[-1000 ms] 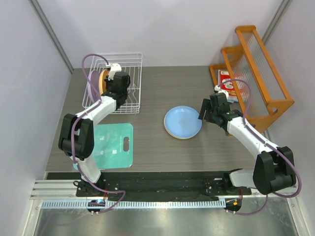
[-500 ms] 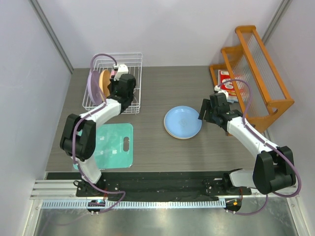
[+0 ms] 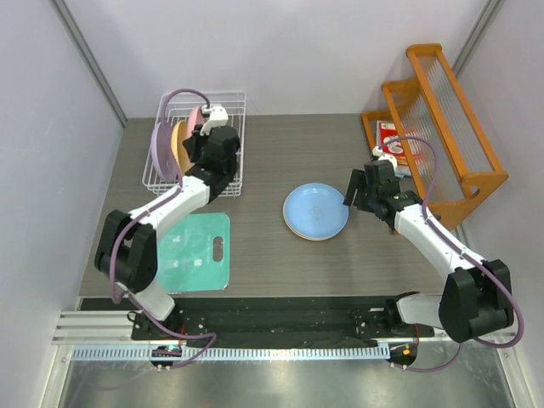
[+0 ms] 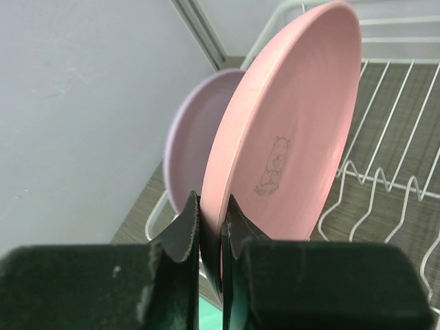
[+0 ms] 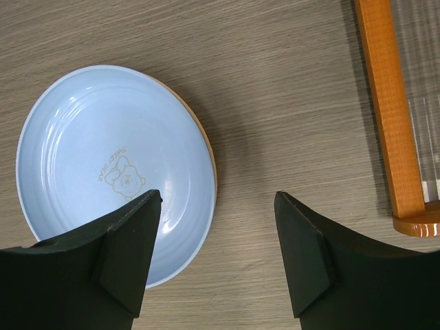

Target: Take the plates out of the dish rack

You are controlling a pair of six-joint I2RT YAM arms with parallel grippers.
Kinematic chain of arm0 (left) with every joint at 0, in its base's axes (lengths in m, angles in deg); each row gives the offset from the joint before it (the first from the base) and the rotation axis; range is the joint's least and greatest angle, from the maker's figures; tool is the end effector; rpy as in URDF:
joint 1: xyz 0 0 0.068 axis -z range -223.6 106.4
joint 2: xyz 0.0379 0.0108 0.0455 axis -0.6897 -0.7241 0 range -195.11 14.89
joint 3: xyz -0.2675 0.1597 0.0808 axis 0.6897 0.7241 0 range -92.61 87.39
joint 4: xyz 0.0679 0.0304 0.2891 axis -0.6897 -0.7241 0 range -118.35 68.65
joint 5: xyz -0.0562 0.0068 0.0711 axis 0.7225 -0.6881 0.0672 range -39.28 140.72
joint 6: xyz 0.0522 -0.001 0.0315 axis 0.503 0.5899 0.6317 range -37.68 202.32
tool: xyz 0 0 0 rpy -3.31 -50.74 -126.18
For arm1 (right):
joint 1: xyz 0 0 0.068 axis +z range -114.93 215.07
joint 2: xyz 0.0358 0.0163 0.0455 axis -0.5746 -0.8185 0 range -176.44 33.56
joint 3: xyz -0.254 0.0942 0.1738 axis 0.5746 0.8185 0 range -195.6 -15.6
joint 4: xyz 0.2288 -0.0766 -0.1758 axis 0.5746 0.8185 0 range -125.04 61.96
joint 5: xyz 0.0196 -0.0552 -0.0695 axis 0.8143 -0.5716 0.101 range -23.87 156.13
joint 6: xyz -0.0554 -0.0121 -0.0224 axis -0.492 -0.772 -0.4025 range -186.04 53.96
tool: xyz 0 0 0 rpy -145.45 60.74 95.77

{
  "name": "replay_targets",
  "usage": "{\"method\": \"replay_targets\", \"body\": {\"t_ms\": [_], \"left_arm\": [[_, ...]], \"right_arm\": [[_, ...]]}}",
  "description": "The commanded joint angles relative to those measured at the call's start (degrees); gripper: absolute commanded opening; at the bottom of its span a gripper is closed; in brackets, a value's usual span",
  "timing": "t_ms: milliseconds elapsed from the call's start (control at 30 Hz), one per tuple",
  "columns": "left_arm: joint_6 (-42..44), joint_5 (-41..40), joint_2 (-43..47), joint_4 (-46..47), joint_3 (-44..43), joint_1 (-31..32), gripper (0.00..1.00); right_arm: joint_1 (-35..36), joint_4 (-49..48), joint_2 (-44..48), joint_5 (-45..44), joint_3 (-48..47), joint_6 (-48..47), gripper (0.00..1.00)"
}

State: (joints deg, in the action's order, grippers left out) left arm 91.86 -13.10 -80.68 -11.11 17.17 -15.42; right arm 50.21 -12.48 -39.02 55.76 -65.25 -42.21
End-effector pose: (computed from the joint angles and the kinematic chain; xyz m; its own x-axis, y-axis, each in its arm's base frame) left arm 0.3930 -0.1641 0.3345 -0.3186 0.2536 -0.9133 -0.5095 0.7667 0.3906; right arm 0.2862 0.0688 0.2733 -0.6844 0.2265 -0.6931 0.1546 0.9740 0.1657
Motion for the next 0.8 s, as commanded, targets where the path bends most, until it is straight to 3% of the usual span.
{"method": "replay_targets", "body": {"t_ms": [0, 67, 133, 233, 267, 300, 400, 500, 767], "left_arm": [[-1.9, -2.5, 8.6, -2.1, -2.1, 0.7, 0.00], [-5.5, -1.0, 11.1, -6.4, -3.6, 1.1, 0.00], [-11.2, 3.7, 13.1, -16.6, -4.9, 1.3, 0.00], [-21.8, 15.7, 17.2, -24.6, -4.8, 1.4, 0.00], [-26.2, 24.3, 18.5, -26.2, -4.7, 1.5, 0.00], [-28.6, 27.8, 18.8, -27.2, -4.3, 1.6, 0.00], [-36.9, 40.7, 19.5, -27.3, -1.3, 1.7, 0.00], [-41.6, 48.4, 18.6, -25.4, -0.1, 2.2, 0.00], [-46.0, 53.8, 17.2, -22.6, 2.3, 4.9, 0.00]], "right_arm": [[-0.1, -0.1, 1.6, 0.0, -1.4, -0.5, 0.73], [-0.1, -0.1, 1.5, 0.8, -1.8, -0.4, 0.73], [0.0, -0.1, 1.5, 1.6, -2.5, -0.2, 0.73], [0.0, -0.6, 1.8, 4.6, -3.8, -0.2, 0.73], [0.4, -1.0, 1.8, 6.8, -4.1, 0.1, 0.73], [0.6, -2.3, 2.3, 8.1, -4.4, 0.3, 0.73], [1.1, -8.3, 3.3, 15.9, -4.1, 1.5, 0.73], [1.5, -13.8, 3.6, 21.2, -3.5, 4.0, 0.73], [2.8, -19.6, 1.1, 22.8, -4.3, 6.1, 0.73]]}}
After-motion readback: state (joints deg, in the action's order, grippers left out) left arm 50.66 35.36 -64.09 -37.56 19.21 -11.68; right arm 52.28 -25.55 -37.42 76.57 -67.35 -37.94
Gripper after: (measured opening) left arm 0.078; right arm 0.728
